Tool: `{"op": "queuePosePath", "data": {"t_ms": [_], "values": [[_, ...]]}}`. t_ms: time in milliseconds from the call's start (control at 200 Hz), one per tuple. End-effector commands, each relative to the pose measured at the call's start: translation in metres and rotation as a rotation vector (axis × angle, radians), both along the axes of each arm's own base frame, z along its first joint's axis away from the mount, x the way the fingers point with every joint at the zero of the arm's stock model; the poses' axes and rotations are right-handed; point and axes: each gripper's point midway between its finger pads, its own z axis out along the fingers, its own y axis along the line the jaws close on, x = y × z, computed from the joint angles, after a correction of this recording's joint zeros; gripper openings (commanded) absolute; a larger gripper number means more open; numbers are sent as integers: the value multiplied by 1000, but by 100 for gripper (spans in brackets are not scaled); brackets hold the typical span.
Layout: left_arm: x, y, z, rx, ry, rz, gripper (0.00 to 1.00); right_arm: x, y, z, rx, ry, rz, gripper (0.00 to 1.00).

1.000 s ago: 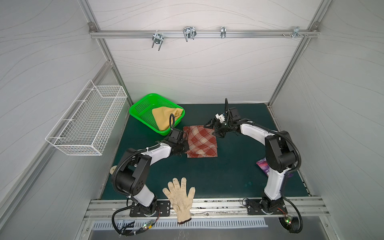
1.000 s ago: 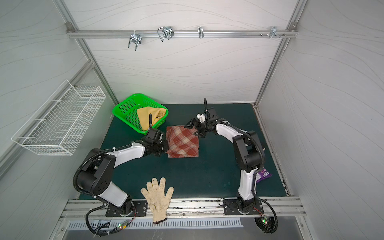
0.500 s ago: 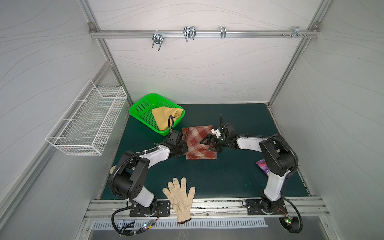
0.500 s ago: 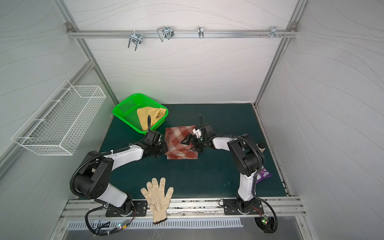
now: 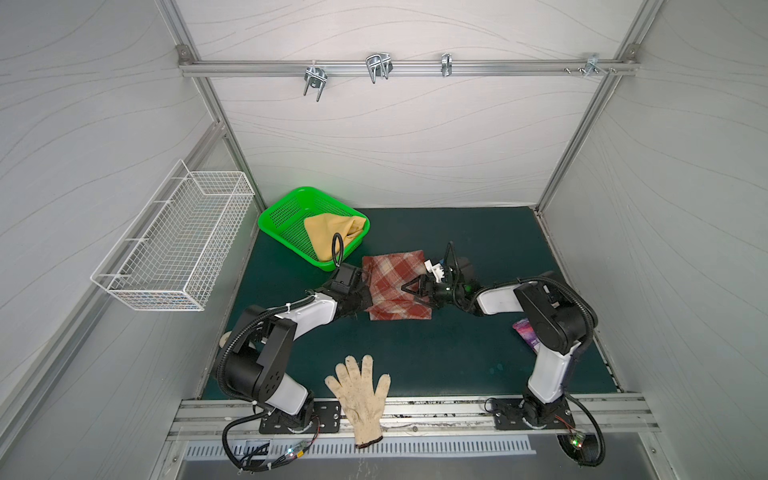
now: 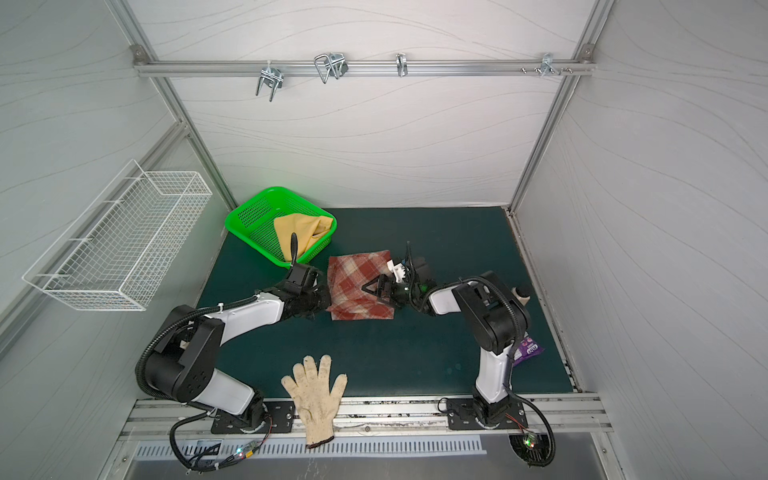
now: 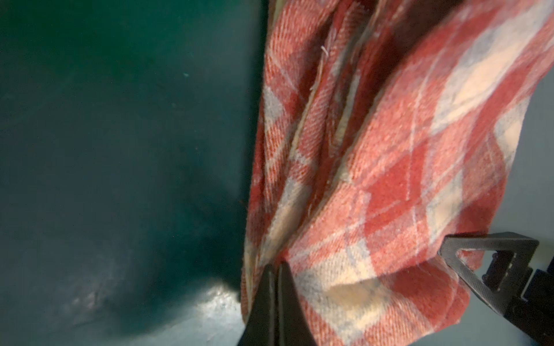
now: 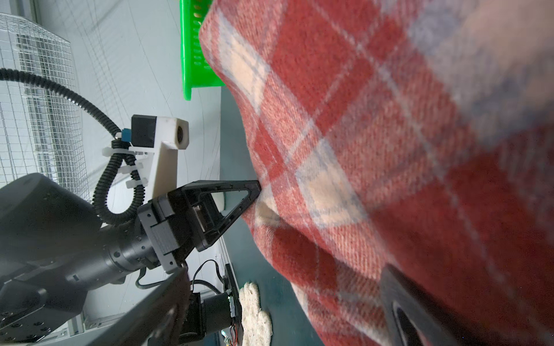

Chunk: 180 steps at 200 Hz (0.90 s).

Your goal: Fold and stack the skirts

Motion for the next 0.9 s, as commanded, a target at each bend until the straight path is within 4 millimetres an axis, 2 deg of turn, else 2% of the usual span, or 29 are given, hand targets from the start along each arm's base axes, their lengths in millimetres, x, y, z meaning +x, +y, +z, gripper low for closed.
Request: {"op": "queuePosePath", "data": {"t_ms": [0,130,225,335,420,500,580,685,775,896], "values": [[-16,28,-21,117,79,46,10,-46,-29,-75,-207,244,-54,99],[-17,34,-15,144,75,59,27,-53,-34,-75,-235,226,-57,99],[-13,38,6,161,33,65,37,-55,-37,-73,-255,218,-57,99],[-4,38,51,152,-52,72,44,-57,-40,-67,-260,207,-62,99],[8,30,90,94,-139,67,54,-58,-40,-62,-257,196,-69,99],[20,12,121,6,-187,39,60,-59,-39,-57,-261,186,-71,99],[32,-8,142,-88,-200,2,63,-63,-35,-52,-253,180,-71,99],[51,-34,152,-190,-193,-36,67,-70,-28,-46,-240,171,-76,99],[64,-53,151,-275,-182,-52,70,-72,-24,-28,-217,143,-83,99],[73,-75,148,-373,-172,-79,73,-64,-28,21,-204,32,-105,99]]}}
